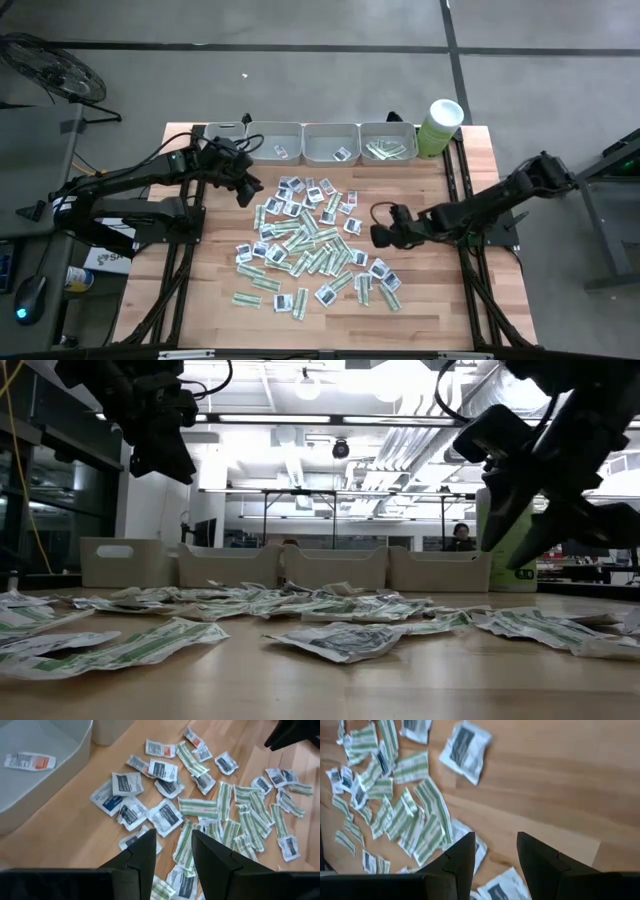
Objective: Pick & Place First Aid Supplies
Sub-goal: Put the gray towelette pack into the middle right gray bin
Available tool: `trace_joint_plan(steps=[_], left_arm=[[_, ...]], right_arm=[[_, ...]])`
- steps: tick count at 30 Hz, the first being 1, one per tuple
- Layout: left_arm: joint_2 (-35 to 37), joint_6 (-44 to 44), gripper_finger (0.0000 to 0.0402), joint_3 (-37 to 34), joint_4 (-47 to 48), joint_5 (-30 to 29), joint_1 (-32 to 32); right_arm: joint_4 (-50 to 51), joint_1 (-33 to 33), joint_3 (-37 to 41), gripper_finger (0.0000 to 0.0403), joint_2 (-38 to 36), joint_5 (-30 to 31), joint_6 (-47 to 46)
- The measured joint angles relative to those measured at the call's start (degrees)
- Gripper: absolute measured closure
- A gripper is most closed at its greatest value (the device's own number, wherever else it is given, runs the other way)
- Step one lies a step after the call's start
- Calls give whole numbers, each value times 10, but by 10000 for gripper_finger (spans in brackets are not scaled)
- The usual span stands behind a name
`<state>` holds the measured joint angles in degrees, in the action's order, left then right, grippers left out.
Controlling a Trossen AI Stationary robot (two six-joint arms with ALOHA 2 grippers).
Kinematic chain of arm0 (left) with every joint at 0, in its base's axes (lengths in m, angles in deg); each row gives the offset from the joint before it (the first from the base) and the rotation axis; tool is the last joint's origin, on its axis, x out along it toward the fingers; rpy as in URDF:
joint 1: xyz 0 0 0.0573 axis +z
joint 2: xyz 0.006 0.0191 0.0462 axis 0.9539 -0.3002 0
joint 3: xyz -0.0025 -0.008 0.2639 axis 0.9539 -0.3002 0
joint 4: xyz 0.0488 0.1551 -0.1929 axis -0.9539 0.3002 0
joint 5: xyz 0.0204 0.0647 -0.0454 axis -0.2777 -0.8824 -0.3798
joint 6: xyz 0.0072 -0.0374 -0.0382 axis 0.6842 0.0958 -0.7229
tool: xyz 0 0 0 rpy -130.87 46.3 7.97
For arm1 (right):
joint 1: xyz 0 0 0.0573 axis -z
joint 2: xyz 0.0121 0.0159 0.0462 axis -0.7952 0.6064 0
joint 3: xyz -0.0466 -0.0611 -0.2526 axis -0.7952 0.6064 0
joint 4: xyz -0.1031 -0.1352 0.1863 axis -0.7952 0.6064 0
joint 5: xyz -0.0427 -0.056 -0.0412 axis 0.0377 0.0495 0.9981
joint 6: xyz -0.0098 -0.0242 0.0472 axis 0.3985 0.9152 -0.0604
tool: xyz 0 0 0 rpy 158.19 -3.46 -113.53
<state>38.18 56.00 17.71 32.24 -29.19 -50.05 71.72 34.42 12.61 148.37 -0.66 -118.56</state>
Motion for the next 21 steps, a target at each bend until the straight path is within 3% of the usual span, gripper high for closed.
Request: trace_joint_plan(steps=[14, 21], left_arm=[[0, 15, 277, 0, 1, 22, 0], [0, 15, 277, 0, 3, 22, 0]], right_arm=[[-145, -45, 0, 263, 112, -5, -24], [-168, -44, -1, 263, 153, 3, -29]])
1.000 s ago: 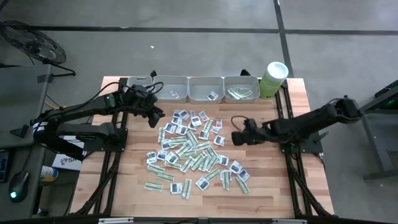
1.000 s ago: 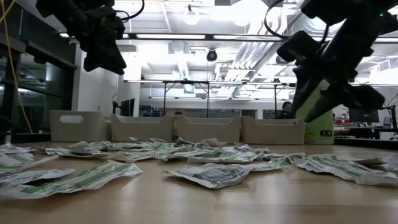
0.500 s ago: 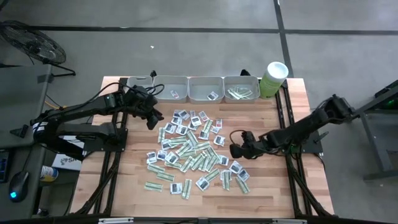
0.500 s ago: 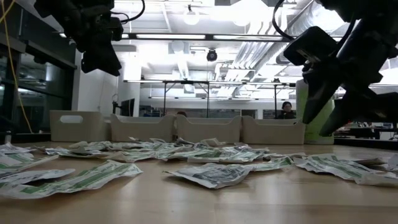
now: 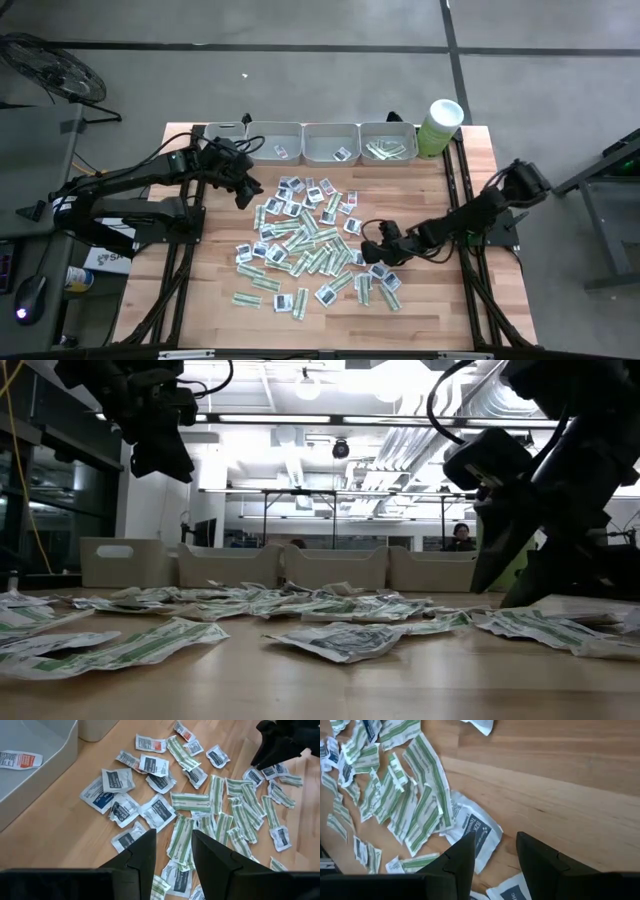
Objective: Pick & Place First Aid Supplies
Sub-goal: Put the gray towelette pack into the middle right gray bin
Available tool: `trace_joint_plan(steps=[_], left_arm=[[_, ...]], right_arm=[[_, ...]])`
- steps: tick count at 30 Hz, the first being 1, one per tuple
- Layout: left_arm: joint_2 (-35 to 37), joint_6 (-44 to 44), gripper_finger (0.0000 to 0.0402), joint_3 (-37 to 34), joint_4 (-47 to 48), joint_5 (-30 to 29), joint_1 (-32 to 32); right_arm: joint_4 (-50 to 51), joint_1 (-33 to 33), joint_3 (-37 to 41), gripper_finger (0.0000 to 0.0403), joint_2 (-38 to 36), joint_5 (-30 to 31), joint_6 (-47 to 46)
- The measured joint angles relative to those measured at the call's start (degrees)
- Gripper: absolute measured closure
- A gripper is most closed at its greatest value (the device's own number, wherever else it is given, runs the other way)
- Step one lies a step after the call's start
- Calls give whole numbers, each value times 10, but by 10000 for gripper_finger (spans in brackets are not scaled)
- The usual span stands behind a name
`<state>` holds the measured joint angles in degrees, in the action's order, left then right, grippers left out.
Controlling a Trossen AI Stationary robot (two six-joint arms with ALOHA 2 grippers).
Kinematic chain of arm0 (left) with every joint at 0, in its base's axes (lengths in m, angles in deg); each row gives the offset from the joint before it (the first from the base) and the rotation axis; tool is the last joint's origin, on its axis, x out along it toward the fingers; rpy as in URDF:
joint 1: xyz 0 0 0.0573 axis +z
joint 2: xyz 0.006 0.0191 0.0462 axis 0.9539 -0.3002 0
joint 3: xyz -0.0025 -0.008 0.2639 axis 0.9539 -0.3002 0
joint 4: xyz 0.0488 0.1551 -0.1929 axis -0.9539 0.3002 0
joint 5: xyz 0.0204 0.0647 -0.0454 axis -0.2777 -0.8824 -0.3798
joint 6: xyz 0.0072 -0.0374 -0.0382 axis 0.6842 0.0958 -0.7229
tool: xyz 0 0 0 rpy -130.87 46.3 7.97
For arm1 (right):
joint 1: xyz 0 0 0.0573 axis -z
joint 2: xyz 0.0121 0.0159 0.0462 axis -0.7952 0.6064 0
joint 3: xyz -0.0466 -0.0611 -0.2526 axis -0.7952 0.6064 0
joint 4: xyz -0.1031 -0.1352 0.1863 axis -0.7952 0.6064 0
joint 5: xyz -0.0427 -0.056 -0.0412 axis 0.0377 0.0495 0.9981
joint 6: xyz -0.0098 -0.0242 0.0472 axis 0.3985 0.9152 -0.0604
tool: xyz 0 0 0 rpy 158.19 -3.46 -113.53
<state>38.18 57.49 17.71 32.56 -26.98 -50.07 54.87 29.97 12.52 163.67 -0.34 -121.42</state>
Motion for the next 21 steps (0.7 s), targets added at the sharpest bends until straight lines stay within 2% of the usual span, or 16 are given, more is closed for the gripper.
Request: trace_joint_plan(steps=[21], left_arm=[[0, 0, 277, 0, 0, -2, 0]], right_arm=[[-27, 8, 1, 263, 5, -15, 60]])
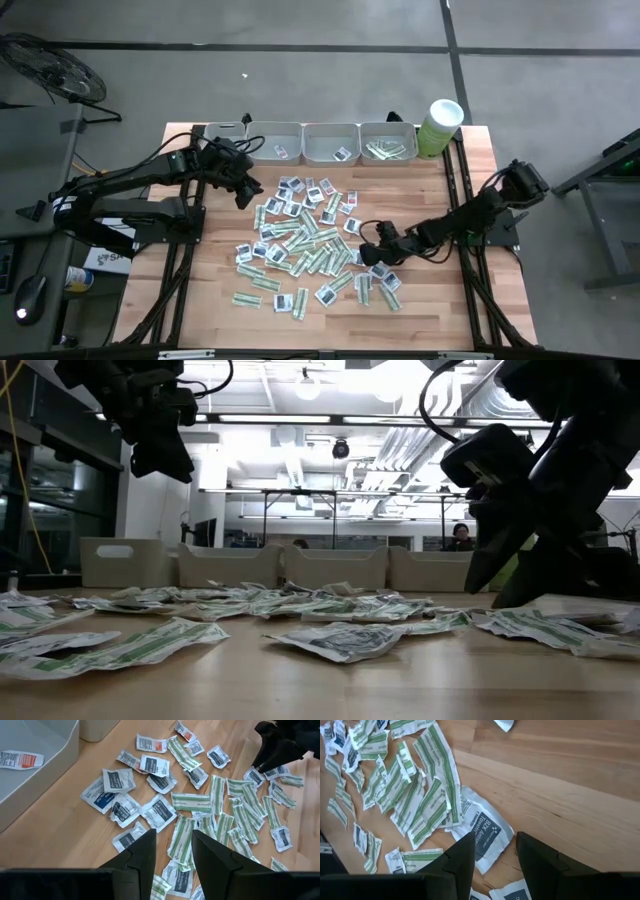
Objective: Pick & Place First Aid Supplies
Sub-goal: Put the gray towelette pack into the middle right gray bin
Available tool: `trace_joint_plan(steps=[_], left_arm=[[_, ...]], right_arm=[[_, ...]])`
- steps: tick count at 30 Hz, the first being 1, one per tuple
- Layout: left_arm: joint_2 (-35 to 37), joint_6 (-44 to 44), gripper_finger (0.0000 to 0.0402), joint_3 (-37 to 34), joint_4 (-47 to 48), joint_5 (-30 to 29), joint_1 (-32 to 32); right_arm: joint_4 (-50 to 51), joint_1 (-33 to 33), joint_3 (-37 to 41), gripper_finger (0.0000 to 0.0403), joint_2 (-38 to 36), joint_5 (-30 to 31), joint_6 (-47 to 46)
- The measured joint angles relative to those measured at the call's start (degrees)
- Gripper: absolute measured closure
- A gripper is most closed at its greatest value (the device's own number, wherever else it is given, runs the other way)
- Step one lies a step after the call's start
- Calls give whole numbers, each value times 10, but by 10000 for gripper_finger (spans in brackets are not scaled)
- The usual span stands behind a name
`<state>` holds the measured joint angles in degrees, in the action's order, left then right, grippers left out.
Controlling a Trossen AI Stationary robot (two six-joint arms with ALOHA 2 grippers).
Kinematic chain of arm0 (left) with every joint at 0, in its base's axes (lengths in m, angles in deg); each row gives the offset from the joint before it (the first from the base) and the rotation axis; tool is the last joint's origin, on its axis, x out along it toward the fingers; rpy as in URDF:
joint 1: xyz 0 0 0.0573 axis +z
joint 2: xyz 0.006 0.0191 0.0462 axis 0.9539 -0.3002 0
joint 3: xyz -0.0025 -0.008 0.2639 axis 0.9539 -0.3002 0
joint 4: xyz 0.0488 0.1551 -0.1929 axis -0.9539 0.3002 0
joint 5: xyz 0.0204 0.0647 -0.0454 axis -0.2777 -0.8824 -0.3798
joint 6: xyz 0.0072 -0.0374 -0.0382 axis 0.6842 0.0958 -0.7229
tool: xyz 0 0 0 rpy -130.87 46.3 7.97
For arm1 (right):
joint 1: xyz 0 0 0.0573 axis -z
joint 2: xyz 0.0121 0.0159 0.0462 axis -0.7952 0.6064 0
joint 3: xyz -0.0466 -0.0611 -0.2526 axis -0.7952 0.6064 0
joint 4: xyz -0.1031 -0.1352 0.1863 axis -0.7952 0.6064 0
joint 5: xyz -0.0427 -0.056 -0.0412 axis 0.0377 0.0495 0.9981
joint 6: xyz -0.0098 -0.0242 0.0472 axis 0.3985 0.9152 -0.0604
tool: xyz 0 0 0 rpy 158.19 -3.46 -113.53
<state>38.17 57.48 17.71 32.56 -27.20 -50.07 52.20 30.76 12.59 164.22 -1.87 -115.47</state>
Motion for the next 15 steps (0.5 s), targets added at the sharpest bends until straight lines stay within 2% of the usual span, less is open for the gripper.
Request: trace_joint_plan(steps=[15], left_arm=[[0, 0, 277, 0, 0, -5, 0]], right_arm=[[-16, 21, 0, 263, 1, -33, 63]])
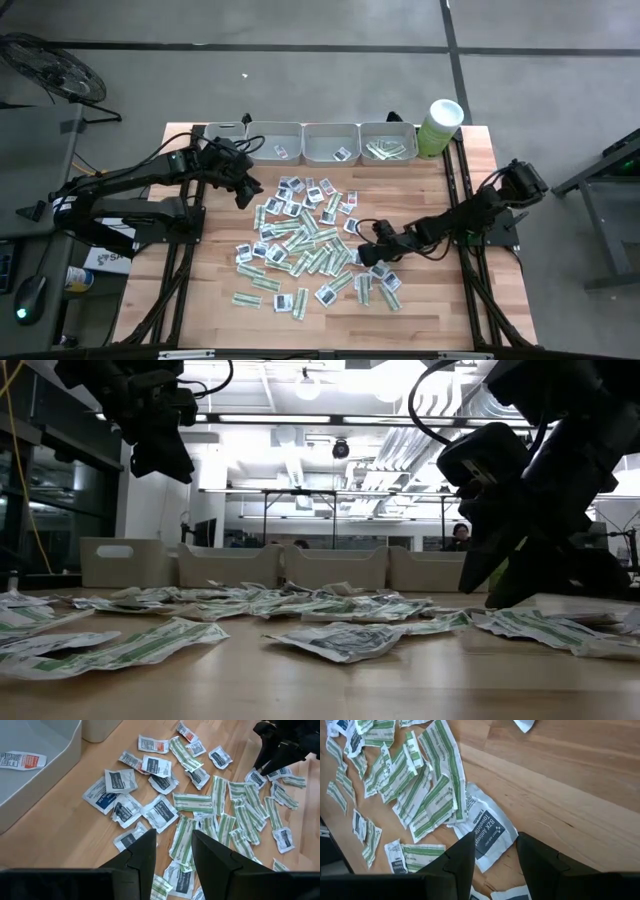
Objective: Pick & Place First Aid Supplies
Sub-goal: Put the gray towelette pack into the middle right gray bin
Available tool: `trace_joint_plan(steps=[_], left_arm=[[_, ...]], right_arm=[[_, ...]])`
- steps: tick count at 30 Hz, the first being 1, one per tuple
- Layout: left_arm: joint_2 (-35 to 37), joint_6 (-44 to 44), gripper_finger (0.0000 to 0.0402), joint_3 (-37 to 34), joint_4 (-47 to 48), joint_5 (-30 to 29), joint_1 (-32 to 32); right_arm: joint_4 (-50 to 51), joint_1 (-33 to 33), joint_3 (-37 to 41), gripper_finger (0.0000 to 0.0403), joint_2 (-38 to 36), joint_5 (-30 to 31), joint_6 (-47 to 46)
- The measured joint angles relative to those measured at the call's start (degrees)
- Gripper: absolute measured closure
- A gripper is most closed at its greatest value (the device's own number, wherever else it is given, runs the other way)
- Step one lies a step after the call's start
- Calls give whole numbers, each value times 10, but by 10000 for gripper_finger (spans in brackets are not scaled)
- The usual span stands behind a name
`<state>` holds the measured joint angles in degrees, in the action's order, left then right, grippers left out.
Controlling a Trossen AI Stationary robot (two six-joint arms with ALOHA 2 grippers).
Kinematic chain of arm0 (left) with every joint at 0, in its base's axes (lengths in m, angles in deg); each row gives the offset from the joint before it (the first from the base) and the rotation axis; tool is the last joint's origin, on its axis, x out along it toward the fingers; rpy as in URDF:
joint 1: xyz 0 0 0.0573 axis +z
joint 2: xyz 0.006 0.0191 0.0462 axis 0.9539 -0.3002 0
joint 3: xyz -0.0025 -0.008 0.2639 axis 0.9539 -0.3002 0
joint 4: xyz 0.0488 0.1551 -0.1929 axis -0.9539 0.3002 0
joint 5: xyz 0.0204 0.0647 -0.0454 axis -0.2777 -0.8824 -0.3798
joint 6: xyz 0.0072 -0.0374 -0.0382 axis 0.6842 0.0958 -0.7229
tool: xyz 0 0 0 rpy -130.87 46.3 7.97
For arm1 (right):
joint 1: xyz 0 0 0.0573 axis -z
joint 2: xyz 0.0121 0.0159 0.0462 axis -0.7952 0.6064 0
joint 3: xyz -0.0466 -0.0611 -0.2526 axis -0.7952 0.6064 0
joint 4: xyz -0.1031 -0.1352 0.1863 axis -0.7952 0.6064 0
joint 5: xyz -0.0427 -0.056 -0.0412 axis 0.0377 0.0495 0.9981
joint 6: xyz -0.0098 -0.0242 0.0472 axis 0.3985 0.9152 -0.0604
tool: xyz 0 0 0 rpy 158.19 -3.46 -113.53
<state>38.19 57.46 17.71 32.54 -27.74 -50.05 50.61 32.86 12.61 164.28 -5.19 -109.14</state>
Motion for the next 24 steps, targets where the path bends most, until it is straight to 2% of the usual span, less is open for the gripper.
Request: trace_joint_plan(steps=[6, 19, 24], left_arm=[[0, -2, 277, 0, 0, 0, 0], [0, -2, 277, 0, 0, 0, 0], [0, -2, 277, 0, 0, 0, 0]], right_arm=[[-4, 2, 1, 278, 0, -3, -5], [-8, 36, 1, 390, 1, -32, -17], [-8, 42, 1, 401, 1, -28, -18]])
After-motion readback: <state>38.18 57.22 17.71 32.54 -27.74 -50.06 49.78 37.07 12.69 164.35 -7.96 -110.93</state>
